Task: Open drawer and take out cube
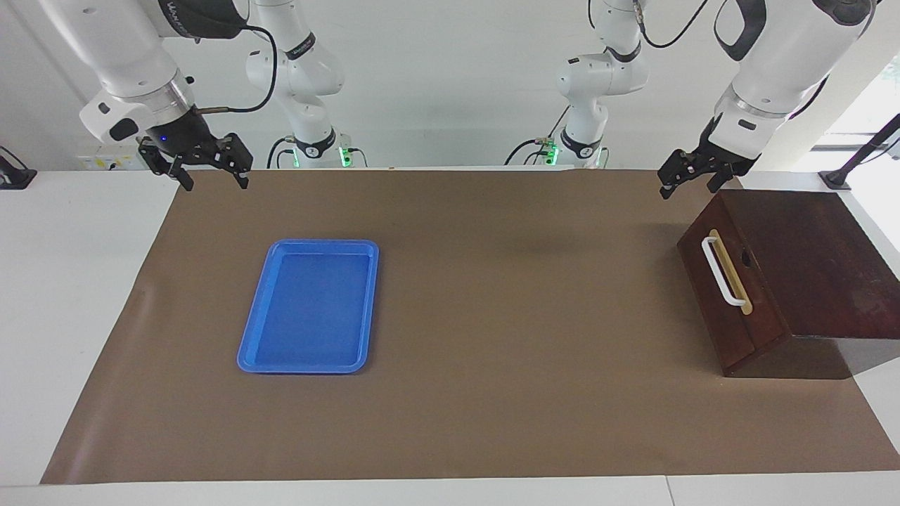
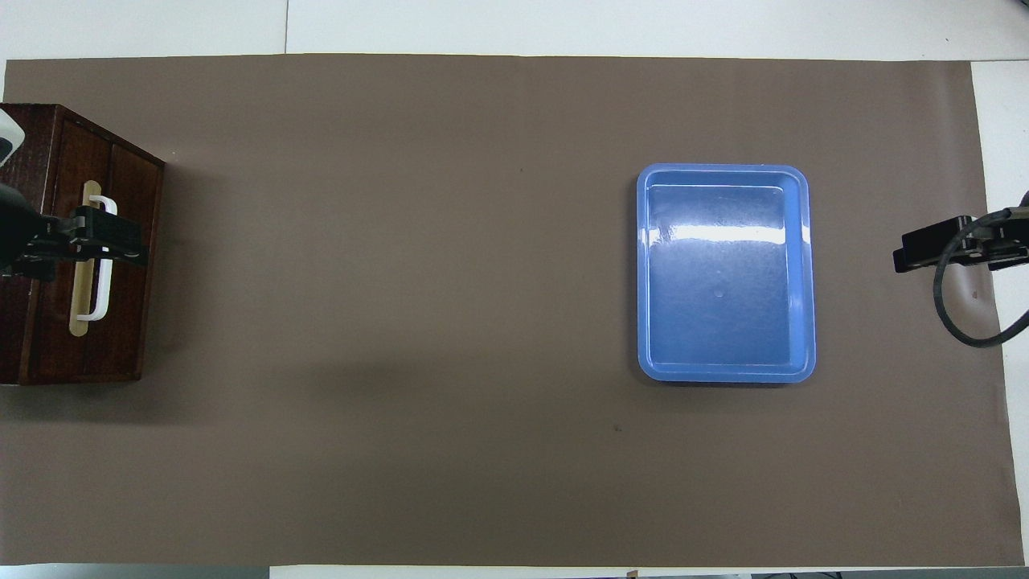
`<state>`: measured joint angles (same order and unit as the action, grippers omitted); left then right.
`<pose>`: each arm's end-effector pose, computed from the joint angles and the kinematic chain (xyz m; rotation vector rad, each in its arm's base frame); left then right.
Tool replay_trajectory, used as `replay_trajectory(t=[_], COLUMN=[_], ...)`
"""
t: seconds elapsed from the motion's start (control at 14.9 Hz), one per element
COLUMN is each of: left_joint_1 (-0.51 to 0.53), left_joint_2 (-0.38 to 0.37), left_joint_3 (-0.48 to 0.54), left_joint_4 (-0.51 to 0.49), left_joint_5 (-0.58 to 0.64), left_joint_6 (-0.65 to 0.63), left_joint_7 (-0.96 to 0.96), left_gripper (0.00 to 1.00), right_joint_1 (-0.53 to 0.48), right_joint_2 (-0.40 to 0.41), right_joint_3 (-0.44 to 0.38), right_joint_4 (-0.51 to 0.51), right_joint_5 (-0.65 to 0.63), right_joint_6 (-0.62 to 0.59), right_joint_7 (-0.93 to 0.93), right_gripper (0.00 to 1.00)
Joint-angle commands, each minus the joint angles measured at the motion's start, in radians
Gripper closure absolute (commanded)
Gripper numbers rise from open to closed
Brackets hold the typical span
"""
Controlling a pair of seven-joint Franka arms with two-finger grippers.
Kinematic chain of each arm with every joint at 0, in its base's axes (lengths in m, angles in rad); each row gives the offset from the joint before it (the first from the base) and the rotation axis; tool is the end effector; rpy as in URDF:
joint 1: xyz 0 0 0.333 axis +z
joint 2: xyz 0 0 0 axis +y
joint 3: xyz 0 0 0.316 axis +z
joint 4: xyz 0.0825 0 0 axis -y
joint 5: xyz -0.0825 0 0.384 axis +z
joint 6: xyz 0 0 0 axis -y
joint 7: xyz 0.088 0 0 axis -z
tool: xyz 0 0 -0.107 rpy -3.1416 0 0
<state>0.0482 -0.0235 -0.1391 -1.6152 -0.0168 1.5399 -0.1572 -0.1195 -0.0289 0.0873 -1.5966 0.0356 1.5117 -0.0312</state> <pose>0.5406 -0.0520 0.6138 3.1317 0.1039 -0.0835 0.5389 -0.0127 0.6232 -3.1056 0.0000 0.0855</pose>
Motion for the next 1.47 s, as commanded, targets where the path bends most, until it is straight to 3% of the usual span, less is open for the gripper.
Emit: replay_trajectory(t=[0.0, 0.74, 1.07, 1.41], left_joint_1=[0.007, -0.002, -0.007, -0.007], left_joint_2=[-0.009, -0.015, 0.005, 0.088], left_joint_3=[0.001, -0.002, -0.007, -0.005], left_joint_4=[-0.005, -0.017, -0.051, -0.080], left_joint_5=[0.009, 0.015, 0.150, 0.279], left_joint_6=[0.014, 0.029, 0.199, 0.288], left_joint_7=[0.013, 0.018, 0.031, 0.154], left_gripper=[0.00, 0.00, 0.00, 0.00], right_joint_1=[-0.003, -0.006, -0.006, -0.006], right_joint_2=[-0.014, -0.020, -0.017, -0.017], right_joint_3=[0.006, 0.005, 0.003, 0.005], right_joint_4=[-0.009, -0.008, -0.006, -0.008], right_joint_5=[0.020, 0.004, -0.002, -0.025], right_joint_6=[-0.007, -0.024, 0.005, 0.012], right_joint_7=[0.002, 0.010, 0.007, 0.008], right_gripper=[0.00, 0.00, 0.00, 0.00])
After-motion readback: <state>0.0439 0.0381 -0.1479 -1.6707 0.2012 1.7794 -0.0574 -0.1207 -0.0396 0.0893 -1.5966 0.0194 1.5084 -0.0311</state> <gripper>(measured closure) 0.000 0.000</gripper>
